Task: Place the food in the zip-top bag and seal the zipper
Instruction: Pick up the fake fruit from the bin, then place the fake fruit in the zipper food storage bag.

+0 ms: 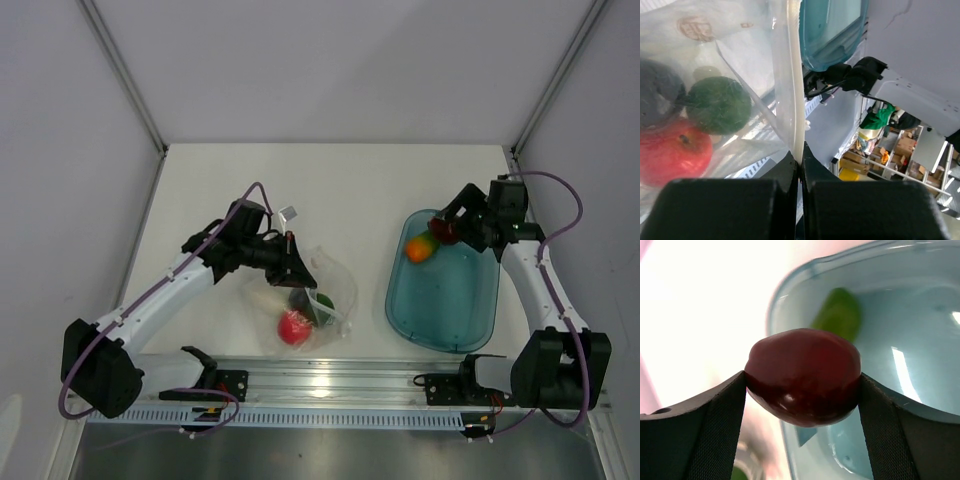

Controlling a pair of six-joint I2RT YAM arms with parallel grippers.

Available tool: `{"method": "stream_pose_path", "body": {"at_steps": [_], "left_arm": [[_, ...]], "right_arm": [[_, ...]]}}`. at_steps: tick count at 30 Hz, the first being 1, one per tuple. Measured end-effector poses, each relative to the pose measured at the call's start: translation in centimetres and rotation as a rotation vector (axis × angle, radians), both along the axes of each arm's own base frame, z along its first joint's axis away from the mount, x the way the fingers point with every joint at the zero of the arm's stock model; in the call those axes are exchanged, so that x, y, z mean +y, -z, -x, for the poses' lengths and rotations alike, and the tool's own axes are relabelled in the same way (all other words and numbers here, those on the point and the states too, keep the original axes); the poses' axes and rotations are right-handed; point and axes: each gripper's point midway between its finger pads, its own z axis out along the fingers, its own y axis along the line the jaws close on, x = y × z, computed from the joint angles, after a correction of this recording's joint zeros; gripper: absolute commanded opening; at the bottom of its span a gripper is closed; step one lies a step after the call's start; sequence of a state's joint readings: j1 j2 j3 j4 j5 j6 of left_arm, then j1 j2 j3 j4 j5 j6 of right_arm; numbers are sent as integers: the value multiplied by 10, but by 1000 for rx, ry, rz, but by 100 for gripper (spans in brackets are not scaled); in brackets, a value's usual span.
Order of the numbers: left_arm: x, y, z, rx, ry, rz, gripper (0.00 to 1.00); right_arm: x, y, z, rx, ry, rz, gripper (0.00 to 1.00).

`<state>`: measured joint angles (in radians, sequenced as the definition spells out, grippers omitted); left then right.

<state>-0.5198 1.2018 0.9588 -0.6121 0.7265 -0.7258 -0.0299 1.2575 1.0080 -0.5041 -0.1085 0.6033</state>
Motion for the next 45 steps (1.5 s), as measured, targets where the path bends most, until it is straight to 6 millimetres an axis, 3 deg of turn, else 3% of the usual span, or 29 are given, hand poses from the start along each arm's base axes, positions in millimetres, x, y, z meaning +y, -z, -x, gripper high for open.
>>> {"method": "stream_pose_path", "body": {"at_steps": [3,11,23,32,39,41,44,45], "left_arm": [[-2,-3,1,10,-14,26,1],[-3,-6,1,28,-35,43,1],[-8,-5,-6,41,-40,48,0],[-13,-16,-15,31,-34,47,1],[-15,-30,-19,11,-29,52,1],[-16,-32,-21,9,-28,53,1],[-17,-33,-23,4,-24,53,1],[-17,-33,-23,5,-24,52,1]], "right_arm": [[22,-10,2,-57,-112,-68,0],[90,-13,28,-67,-388,-204,0],[194,-34,82,-127,-806,-280,0],[235,-62,105,-221,-992,-280,0],[249,-54,117,-207,-1054,-271,1],[252,-53,119,-207,-1066,-263,7],[254,-51,122,-211,-1082,-245,33],[254,-50,123,-209,-1085,-241,53]]}}
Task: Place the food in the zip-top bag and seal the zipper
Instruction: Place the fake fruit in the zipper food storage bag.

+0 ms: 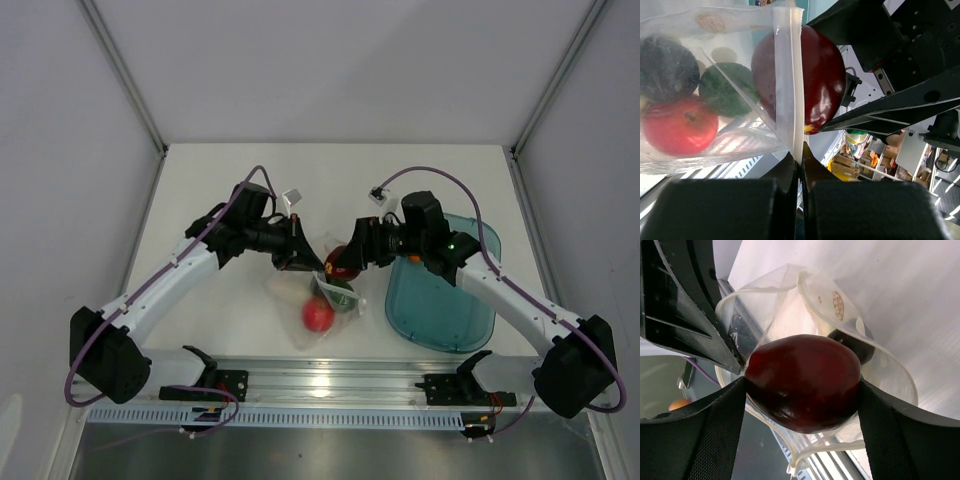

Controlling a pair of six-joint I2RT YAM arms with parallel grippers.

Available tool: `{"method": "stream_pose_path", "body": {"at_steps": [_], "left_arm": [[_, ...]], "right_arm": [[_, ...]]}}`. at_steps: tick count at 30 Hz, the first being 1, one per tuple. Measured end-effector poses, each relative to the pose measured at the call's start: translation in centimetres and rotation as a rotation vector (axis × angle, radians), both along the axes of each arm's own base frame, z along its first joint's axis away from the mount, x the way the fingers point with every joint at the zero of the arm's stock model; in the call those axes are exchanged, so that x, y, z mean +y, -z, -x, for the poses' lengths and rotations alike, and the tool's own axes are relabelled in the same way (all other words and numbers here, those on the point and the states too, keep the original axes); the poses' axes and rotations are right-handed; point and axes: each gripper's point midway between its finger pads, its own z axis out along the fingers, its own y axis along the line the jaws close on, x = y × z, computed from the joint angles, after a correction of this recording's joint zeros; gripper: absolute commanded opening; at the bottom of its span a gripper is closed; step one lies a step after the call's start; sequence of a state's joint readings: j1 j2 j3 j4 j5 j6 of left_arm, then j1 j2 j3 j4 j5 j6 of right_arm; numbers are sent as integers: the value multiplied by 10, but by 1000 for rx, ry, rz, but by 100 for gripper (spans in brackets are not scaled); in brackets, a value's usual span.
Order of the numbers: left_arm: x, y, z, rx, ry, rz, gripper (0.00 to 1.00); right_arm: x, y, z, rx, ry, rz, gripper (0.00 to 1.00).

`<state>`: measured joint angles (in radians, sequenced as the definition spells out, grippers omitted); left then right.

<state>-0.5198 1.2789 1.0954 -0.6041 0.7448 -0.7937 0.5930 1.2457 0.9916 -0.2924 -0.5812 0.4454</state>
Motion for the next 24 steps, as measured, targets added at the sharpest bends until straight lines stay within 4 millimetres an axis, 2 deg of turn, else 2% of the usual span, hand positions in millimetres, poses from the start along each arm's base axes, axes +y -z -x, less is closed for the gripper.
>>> {"method": "stream_pose_path", "body": {"at_steps": [1,3,8,9,18,24], "left_arm": [[0,0,0,1,0,-1,1],[-1,-1,-1,1,0,0,0],[-1,-1,-2,1,0,0,1],[-1,-1,-2,2,-1,0,1],[-1,-6,-1,-5,-6,9,0],[0,-9,0,-6,-10,13,1]], "right_arm": [[0,1,1,1,-2,6,65],[0,5,2,5,-2,19,80],[-2,8,1,7,6,43,87],[-2,8,0,6,9,44,99],[-2,8,-3,-1,20,51,99],[-4,-4,-11,-34,52,66,99]]}}
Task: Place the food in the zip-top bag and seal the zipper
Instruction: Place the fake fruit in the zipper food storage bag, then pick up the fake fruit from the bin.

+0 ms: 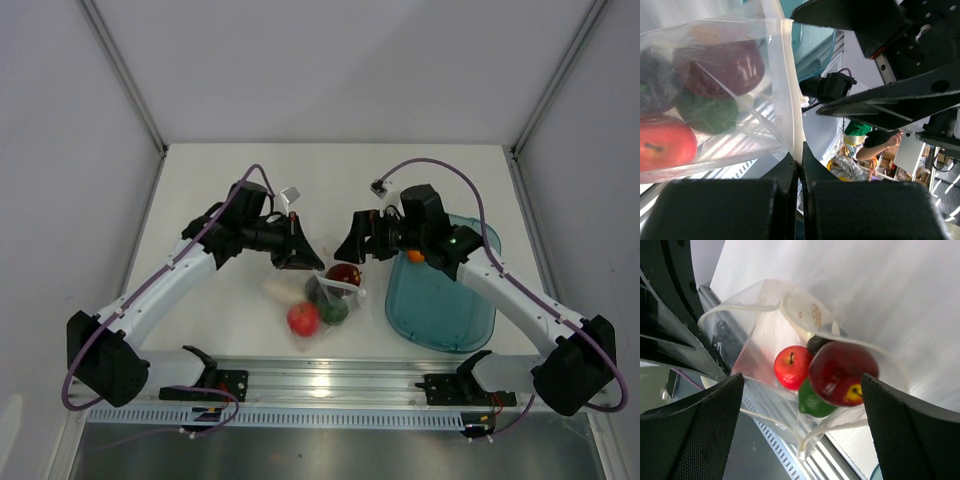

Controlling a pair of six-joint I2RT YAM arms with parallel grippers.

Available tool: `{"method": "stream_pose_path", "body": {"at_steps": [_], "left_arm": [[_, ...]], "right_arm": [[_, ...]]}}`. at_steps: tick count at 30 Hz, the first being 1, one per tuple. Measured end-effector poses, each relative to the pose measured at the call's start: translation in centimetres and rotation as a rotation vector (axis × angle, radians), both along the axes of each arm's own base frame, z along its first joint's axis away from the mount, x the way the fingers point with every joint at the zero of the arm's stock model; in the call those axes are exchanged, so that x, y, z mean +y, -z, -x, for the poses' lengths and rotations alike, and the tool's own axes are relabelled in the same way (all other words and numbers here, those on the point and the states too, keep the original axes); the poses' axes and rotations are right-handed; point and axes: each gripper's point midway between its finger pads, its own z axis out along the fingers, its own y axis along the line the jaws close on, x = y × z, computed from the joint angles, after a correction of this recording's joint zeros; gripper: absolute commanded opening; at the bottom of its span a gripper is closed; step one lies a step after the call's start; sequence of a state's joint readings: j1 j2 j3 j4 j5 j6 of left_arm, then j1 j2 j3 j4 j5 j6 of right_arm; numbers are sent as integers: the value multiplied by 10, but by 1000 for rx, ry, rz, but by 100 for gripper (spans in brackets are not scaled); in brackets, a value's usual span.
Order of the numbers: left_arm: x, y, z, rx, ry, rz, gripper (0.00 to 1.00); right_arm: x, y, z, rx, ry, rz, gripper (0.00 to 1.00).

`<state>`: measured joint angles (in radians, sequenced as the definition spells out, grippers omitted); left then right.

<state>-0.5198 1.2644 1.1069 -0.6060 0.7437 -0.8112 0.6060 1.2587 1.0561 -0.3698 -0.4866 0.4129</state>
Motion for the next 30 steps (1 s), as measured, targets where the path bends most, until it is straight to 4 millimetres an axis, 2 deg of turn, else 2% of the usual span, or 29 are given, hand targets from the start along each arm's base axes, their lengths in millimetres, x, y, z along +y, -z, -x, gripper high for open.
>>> {"method": "stream_pose_path", "body": {"at_steps": [4,7,10,14,18,20,22,26,30], "left_arm": [[1,-2,2,-6,0,4,1],[2,-2,4,-8,0,5,1],[3,-2,5,-8,0,5,0],[3,-2,5,-7,0,5,1],[3,-2,5,-7,1,5,1],[3,-2,5,-7,1,5,1],[3,-1,5,-6,2,5,1],[4,5,8,6,4,1,1],[4,8,11,20,14,3,1]], "right_arm": [[-9,-9,-13,-32,66,28,99],[-24,-14,-26,-45,142,56,99],[-46,-16,-44,-47,251,73,99],[-92,-12,-74,7,441,61,99],[-137,10,-91,96,605,60,99],[-153,26,-94,162,661,78,100],[-162,44,-96,222,695,104,99],[-175,85,-94,349,750,155,92],[-183,104,-86,430,814,161,87]]}}
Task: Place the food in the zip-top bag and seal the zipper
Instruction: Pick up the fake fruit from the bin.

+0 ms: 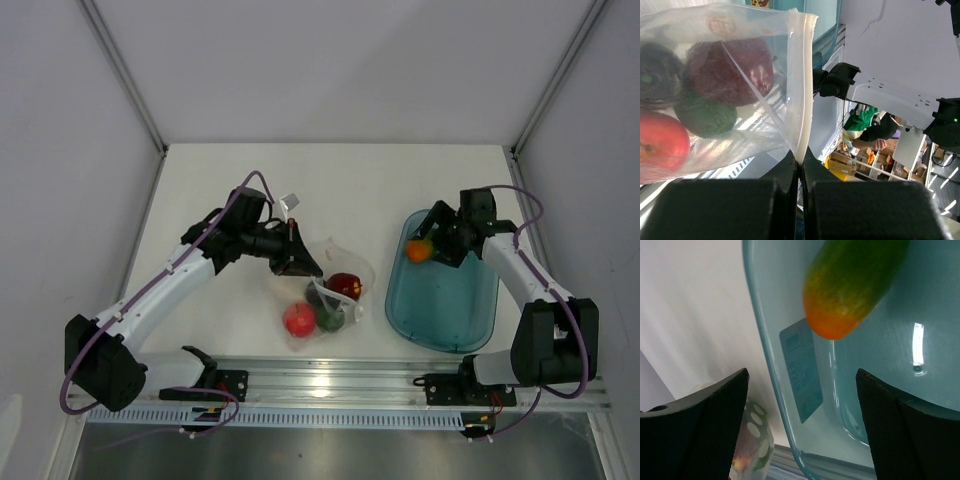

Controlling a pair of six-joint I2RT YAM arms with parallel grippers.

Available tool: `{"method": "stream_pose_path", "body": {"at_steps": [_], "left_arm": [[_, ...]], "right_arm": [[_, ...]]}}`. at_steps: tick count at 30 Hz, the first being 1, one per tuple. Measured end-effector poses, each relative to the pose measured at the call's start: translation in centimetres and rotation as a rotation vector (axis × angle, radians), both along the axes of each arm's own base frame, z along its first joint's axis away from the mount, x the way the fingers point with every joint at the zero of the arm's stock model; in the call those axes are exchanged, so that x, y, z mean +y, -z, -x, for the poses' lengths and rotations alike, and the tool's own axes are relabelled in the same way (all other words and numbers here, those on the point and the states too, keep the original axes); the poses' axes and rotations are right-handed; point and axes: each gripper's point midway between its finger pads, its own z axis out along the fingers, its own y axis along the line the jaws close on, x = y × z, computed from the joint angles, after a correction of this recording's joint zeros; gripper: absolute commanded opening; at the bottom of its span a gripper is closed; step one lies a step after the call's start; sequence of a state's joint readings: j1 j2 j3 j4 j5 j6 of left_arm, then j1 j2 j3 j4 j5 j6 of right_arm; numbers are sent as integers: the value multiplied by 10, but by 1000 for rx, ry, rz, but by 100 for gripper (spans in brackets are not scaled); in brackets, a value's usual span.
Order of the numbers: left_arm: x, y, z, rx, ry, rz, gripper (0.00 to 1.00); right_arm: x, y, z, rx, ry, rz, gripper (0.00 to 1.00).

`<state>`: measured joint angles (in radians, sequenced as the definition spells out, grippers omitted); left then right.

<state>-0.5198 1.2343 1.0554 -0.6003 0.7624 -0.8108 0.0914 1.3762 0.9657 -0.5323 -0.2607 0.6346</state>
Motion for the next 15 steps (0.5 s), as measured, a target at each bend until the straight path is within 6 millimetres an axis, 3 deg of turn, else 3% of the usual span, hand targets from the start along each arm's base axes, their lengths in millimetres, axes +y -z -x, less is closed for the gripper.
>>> {"method": "stream_pose_path", "body": {"at_steps": [9,15], "left_arm": [[2,1,3,-4,3,2,1],[3,-1,6,-15,3,7,1]], "right_arm": [[-21,7,-9,26,155,28,82],[-32,32,-13,103,220,39,82]]}}
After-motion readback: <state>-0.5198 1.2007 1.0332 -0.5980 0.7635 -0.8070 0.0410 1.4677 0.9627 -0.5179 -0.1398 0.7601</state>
